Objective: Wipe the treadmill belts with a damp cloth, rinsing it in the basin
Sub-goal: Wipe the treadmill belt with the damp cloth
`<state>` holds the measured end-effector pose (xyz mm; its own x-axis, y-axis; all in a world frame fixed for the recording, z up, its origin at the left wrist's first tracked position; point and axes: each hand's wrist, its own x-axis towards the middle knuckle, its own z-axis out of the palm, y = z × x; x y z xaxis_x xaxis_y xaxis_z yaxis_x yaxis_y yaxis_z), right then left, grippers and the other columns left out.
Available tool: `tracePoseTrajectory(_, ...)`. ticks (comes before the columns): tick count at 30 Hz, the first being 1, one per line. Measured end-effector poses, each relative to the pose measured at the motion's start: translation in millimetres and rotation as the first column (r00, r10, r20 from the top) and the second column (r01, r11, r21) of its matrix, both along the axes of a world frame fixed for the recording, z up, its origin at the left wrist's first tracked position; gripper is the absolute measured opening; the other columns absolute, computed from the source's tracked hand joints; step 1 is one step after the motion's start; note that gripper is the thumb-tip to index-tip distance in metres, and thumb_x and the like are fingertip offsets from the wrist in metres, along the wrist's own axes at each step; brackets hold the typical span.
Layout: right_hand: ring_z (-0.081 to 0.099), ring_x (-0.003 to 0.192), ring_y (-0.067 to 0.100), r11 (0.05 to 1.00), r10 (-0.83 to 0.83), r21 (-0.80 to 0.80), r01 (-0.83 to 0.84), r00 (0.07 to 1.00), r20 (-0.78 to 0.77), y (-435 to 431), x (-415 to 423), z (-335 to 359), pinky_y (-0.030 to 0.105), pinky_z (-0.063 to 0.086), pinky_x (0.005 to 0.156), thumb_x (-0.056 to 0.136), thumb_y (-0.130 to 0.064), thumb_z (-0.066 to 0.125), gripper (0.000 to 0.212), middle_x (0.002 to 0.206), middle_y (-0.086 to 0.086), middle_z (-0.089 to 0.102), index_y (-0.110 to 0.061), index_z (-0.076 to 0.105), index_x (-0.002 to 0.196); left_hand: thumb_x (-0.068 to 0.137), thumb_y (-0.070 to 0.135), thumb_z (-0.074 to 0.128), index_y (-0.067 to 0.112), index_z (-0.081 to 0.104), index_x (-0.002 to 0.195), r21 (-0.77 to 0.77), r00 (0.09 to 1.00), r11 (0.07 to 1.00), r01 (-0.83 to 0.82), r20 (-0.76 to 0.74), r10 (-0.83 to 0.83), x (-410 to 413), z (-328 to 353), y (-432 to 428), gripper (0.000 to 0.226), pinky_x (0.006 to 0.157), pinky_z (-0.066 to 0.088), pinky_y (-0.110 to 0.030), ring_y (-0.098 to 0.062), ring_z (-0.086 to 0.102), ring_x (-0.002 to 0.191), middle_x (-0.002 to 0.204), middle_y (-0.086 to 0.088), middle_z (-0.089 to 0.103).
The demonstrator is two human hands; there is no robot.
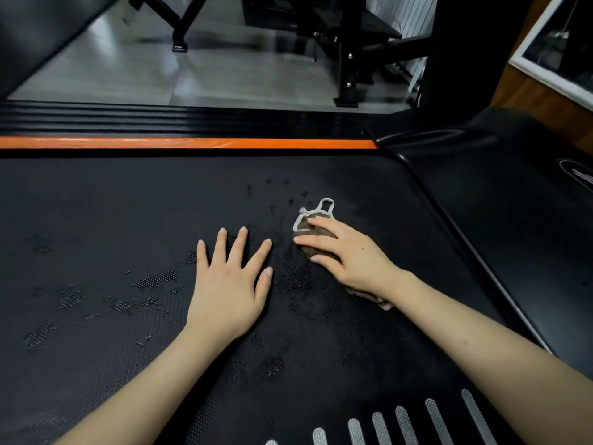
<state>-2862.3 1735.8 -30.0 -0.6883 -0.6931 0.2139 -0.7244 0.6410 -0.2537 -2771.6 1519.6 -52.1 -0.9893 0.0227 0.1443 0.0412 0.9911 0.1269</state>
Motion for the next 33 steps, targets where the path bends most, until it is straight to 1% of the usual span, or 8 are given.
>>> tracePoseTrajectory(5,0.044,0.124,0.029,0.917,-0.397,-0.028,0.399,0.917,0.044,-20.3,-63.3,-0.6,0.043,0.04,0.101,0.094,-0.034,0.049,0.04,0.14,0.002,0.043,-0.032,0.048,0.134,0.094,0.05,0.021,0.031,0.047,0.139,0.004,1.0,1.0,-0.009,0.009,0.009,-0.1,-1.9,-2.3,0.055,0.109,0.024,-0.061,-0.041,0.035,0.135,0.145,-0.012,0.044)
tracePoseTrajectory(7,0.046,0.122,0.03,0.888,-0.457,-0.016,0.459,0.887,0.066,-27.8,-66.8,0.2,0.041,0.041,0.098,0.094,-0.037,0.048,0.043,0.14,0.001,0.043,-0.032,0.044,0.137,0.094,0.051,0.019,0.034,0.045,0.139,0.016,1.0,1.0,-0.016,0.027,0.015,-0.8,-0.2,-2.7,0.055,0.111,0.022,-0.061,-0.039,0.033,0.137,0.146,-0.01,0.042)
tracePoseTrajectory(15,0.049,0.125,0.022,0.998,-0.029,-0.052,0.033,0.997,0.065,-8.0,58.4,-2.7,0.036,0.042,0.098,0.089,-0.039,0.043,0.041,0.138,0.0,0.05,-0.033,0.056,0.127,0.094,0.051,0.021,0.032,0.046,0.14,0.008,1.0,1.0,0.004,0.031,-0.004,-0.2,-1.5,-2.2,0.055,0.11,0.022,-0.061,-0.04,0.033,0.136,0.146,-0.012,0.042)
tracePoseTrajectory(17,0.052,0.119,0.025,0.998,-0.054,-0.044,0.054,0.998,0.009,-8.7,35.1,-1.9,0.04,0.044,0.098,0.09,-0.033,0.047,0.038,0.135,-0.001,0.052,-0.031,0.058,0.126,0.093,0.052,0.018,0.033,0.044,0.141,0.015,0.999,1.0,0.004,0.042,-0.004,0.5,-0.1,-1.9,0.057,0.111,0.02,-0.06,-0.039,0.03,0.138,0.148,-0.011,0.039)
tracePoseTrajectory(20,0.047,0.12,0.027,0.931,-0.361,-0.043,0.362,0.932,0.028,-18.8,-26.9,1.7,0.041,0.044,0.096,0.095,-0.026,0.048,0.037,0.136,-0.003,0.047,-0.031,0.052,0.131,0.089,0.058,0.008,0.037,0.034,0.145,0.058,0.997,0.998,0.009,0.073,-0.013,-1.1,3.3,-4.2,0.065,0.115,0.006,-0.056,-0.036,0.019,0.143,0.154,-0.008,0.03)
tracePoseTrajectory(24,0.047,0.117,0.031,0.836,-0.544,-0.028,0.548,0.834,0.087,-28.4,-73.6,2.4,0.039,0.04,0.094,0.097,-0.028,0.044,0.039,0.138,0.002,0.043,-0.028,0.045,0.136,0.089,0.057,0.012,0.034,0.04,0.142,0.011,1.0,1.0,0.012,0.023,-0.013,-16.9,13.0,-26.3,0.064,0.112,0.009,-0.062,-0.039,0.028,0.139,0.149,-0.01,0.039)
tracePoseTrajectory(30,0.051,0.116,0.03,0.851,-0.521,-0.012,0.525,0.848,0.099,-37.5,-49.9,11.6,0.037,0.041,0.095,0.095,-0.028,0.049,0.039,0.139,0.0,0.044,-0.029,0.047,0.134,0.077,0.061,-0.013,0.04,0.016,0.149,-0.009,0.988,0.995,-0.102,0.116,0.102,-38.6,7.8,-56.2,0.081,0.114,-0.002,-0.057,-0.034,0.003,0.145,0.159,-0.001,0.013)
tracePoseTrajectory(33,0.055,0.114,0.026,0.975,-0.207,-0.072,0.21,0.977,0.055,-57.3,8.4,1.3,0.036,0.045,0.094,0.09,-0.03,0.052,0.038,0.136,0.001,0.049,-0.028,0.055,0.128,0.079,0.059,-0.011,0.039,0.017,0.149,0.001,0.991,0.995,-0.1,0.09,0.099,-38.9,4.7,-54.7,0.079,0.116,-0.001,-0.055,-0.034,0.003,0.145,0.159,-0.001,0.014)
